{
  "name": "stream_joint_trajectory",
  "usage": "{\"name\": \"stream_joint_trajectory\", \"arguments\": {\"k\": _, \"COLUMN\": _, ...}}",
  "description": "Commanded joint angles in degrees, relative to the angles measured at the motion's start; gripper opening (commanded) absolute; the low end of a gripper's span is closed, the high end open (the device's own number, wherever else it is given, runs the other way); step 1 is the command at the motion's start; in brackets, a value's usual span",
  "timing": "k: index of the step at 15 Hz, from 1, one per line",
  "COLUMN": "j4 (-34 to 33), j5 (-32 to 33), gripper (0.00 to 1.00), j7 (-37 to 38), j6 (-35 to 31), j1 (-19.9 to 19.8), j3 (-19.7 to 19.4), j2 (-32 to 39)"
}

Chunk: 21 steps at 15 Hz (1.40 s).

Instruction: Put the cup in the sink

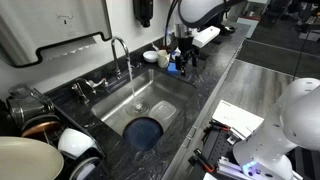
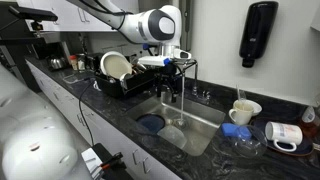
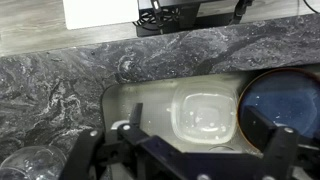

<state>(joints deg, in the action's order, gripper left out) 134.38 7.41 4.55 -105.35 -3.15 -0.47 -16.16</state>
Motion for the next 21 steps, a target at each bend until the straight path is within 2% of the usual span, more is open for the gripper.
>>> {"name": "stream_joint_trajectory", "arguments": {"k": 1, "j4": -0.1, "j5": 0.0, "gripper": 1.00, "j7": 0.1, "j6": 0.1, "j1": 0.2, "j3": -0.2, "j2": 0.0}}
{"name": "stream_joint_trajectory", "arguments": {"k": 14, "j4": -0.3, "j5": -0.7, "gripper": 1.00, "j7": -0.7, "j6": -0.6, "j1": 0.3, "j3": -0.5, "j2": 0.6}}
{"name": "stream_joint_trajectory", "arguments": {"k": 21, "j4": -1.7, "j5": -9.3, "gripper": 1.00, "j7": -2.5, "j6": -14.0, "j1": -0.7, "j3": -4.2, "j2": 7.8}}
